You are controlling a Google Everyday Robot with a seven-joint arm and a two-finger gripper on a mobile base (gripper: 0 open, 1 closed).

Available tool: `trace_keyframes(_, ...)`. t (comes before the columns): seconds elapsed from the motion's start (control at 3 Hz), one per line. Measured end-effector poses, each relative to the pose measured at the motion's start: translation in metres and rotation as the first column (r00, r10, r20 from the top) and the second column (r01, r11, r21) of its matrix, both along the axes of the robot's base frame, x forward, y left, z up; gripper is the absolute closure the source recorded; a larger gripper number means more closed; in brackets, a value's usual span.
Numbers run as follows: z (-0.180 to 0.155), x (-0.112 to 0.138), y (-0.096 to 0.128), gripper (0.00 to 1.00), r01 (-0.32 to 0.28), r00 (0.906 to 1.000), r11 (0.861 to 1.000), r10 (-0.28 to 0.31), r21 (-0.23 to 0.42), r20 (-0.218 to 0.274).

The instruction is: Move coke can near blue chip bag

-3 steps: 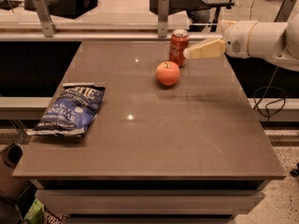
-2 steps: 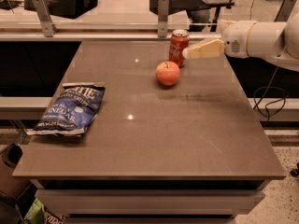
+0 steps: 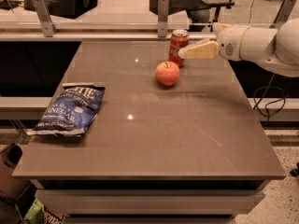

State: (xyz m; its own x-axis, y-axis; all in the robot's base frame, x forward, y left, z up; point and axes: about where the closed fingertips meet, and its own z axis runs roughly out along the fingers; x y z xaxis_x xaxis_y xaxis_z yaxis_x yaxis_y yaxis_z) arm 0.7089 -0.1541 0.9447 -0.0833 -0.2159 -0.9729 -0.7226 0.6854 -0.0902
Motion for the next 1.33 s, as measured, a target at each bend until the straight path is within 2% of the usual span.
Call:
trace_keyframes(0.33,-0.005,0.010,0.004,0.00,-0.007,1.0000,1.000,0.007,0.030,0.007)
trace_keyframes(0.67,-0.013,0.018,0.010,0.00,0.007,1.0000,1.000,-0.007,0.026,0.001)
trace_keyframes(1.33,-0.036,0.043,0.018,0.00,0.066,0.9978,0.998,-0.066,-0.025,0.002)
